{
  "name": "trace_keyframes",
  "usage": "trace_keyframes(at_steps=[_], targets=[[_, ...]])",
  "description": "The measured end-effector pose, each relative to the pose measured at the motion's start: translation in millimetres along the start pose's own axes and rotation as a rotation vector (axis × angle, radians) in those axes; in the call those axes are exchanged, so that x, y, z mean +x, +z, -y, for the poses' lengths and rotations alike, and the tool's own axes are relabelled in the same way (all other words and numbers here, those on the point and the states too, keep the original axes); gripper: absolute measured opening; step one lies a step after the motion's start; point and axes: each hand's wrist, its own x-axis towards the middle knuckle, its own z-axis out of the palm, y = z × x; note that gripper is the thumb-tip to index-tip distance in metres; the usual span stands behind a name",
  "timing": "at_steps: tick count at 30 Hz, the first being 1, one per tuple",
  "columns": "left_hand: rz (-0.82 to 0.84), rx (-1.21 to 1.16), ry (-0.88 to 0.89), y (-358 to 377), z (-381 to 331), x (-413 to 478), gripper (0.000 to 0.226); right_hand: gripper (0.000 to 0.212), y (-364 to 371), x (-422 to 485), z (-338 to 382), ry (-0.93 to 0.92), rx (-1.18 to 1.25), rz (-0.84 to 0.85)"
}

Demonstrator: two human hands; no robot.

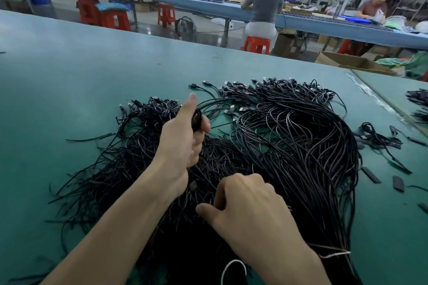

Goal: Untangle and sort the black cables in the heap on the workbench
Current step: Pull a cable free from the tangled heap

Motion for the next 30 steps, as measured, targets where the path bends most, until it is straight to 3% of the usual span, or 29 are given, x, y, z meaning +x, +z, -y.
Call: trace_keyframes(at_steps=[5, 10, 14, 17, 22, 26, 30], targets=[[0.049, 0.043, -0.003, 3.5, -1.1, -4.4, 0.066, 0.028, -3.7, -5.5, 1.1, -0.032, -0.025, 0.042], [0.137, 0.011, 0.007, 5.5, -2.4, -6.7, 0.070, 0.036, -32.6, -12.0, -9.0, -0.002, 0.117, -0.007], [0.160, 0.071, 0.021, 8.0, -1.5, -6.5, 0.065, 0.016, -51.7, -8.5, -26.6, -0.001, 0.397, -0.248], [0.242, 0.155, 0.115, 9.4, 0.7, -10.6, 0.059, 0.018, -49.9, 0.4, -37.9, -0.008, 0.414, -0.480], [0.472, 0.255, 0.092, 13.2, 3.8, -17.8, 0.038, 0.012, -42.4, 7.1, -44.7, -0.119, 0.570, -0.527], [0.634, -0.065, 0.027, 8.7, -1.3, -18.3, 0.009, 0.006, -45.9, 4.6, -37.0, -0.280, 0.676, -0.542], [0.672, -0.249, 0.020, 5.8, -4.4, -19.7, 0.029, 0.008, -41.8, 6.1, -34.3, -0.302, 0.742, -0.565]])
